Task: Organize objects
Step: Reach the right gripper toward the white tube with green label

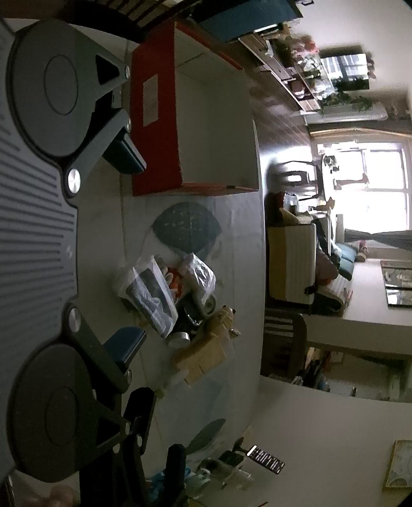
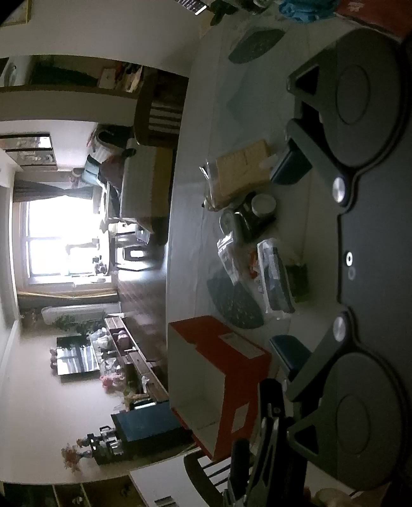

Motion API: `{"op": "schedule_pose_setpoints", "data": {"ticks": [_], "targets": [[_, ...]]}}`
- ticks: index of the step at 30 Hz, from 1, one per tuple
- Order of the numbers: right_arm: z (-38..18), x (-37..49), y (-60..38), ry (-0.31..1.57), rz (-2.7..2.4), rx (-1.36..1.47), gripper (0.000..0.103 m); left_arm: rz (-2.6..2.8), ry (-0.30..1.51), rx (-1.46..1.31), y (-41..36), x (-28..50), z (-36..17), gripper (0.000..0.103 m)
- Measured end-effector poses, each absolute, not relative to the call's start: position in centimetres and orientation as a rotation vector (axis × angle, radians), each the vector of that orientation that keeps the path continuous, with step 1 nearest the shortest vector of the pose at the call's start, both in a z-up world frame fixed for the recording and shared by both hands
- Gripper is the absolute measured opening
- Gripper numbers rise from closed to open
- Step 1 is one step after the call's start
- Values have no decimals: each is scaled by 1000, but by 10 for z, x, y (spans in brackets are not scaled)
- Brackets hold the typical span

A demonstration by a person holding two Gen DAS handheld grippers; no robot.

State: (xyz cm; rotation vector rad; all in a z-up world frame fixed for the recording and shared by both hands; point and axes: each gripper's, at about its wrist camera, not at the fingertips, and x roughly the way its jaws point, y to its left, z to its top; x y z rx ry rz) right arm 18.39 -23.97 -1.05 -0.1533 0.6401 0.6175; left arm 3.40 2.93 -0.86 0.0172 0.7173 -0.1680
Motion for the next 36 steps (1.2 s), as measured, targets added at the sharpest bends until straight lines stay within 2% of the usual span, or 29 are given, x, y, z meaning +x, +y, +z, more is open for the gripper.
{"op": "schedule_pose_setpoints", "data": {"ticks": [20, 36], "targets": [[-23, 197, -231, 664, 414, -108, 100, -401, 723, 126, 33, 77, -29, 103], [-107, 303, -268, 789, 401, -322, 100, -394, 805, 224, -36, 137, -91, 103]]}}
